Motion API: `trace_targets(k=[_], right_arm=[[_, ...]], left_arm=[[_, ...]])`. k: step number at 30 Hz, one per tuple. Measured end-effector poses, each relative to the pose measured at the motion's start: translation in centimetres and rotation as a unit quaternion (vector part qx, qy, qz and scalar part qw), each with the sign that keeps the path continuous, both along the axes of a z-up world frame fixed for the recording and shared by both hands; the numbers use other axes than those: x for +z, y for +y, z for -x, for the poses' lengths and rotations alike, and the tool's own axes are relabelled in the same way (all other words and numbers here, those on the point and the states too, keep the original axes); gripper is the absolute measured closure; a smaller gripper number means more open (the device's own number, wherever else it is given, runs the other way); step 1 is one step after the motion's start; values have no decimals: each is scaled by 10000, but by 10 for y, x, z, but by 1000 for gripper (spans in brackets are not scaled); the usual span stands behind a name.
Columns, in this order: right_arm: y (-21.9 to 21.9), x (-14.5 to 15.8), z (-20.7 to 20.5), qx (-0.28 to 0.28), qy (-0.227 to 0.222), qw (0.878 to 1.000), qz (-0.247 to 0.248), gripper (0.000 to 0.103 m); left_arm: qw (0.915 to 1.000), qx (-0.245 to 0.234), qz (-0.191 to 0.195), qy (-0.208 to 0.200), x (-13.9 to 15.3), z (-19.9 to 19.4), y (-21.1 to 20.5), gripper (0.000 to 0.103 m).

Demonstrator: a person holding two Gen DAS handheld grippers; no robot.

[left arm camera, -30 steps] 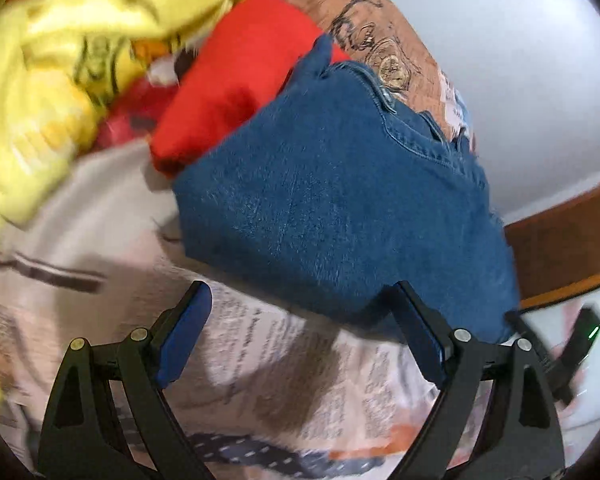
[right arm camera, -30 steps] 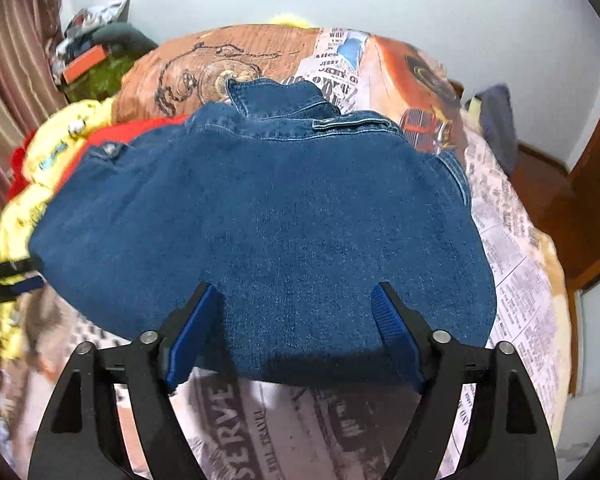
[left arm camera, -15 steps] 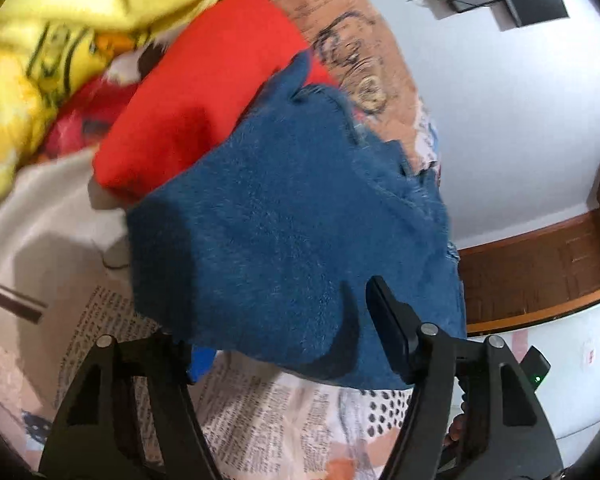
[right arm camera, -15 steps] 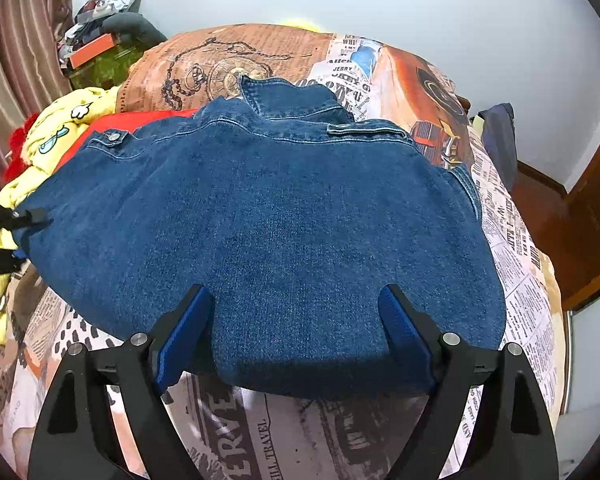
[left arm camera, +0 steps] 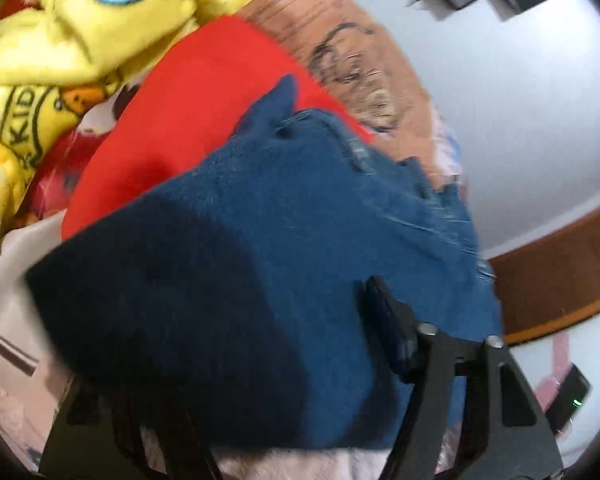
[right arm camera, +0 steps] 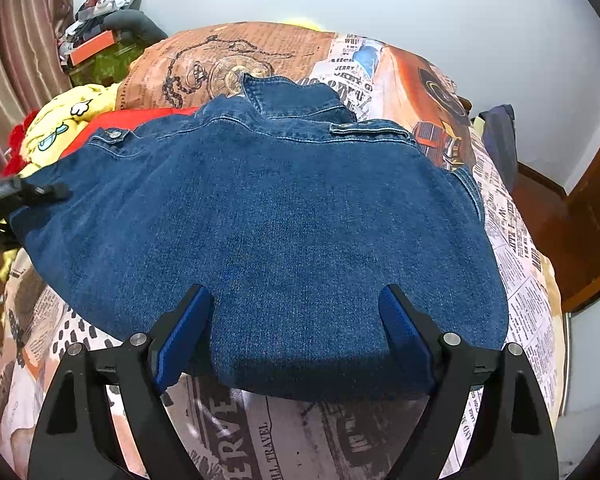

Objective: Fold large clothes

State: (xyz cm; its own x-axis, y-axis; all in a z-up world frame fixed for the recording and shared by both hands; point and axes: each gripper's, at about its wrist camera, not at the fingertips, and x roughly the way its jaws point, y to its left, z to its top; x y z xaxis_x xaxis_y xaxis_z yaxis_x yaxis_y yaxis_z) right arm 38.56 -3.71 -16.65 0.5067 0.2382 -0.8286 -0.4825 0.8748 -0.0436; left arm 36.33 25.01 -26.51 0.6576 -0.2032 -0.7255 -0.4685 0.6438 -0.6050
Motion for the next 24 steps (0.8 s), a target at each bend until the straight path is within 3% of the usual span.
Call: trace_targets(k=[4, 9, 15, 19, 24], right_arm=[[2, 3, -2, -4, 128, 9999, 31, 18], [11, 21, -8, 0, 276, 9993, -239, 18], [51, 36, -4, 338, 327, 9971, -593, 18], [98, 11, 8, 900, 502, 9944, -214, 18], [123, -24, 18, 1042, 514, 9930, 197, 18]], left_arm=[[9978, -6, -650, -88, 26, -2, -8, 71], [9905, -157, -1113, -792, 89, 1, -15, 77], [9709, -167, -1774, -1599, 160, 20, -27, 78], [9632, -368, -2198, -1503, 171, 21, -37, 78], [9637, -567, -2377, -1073, 149, 10, -47, 79]])
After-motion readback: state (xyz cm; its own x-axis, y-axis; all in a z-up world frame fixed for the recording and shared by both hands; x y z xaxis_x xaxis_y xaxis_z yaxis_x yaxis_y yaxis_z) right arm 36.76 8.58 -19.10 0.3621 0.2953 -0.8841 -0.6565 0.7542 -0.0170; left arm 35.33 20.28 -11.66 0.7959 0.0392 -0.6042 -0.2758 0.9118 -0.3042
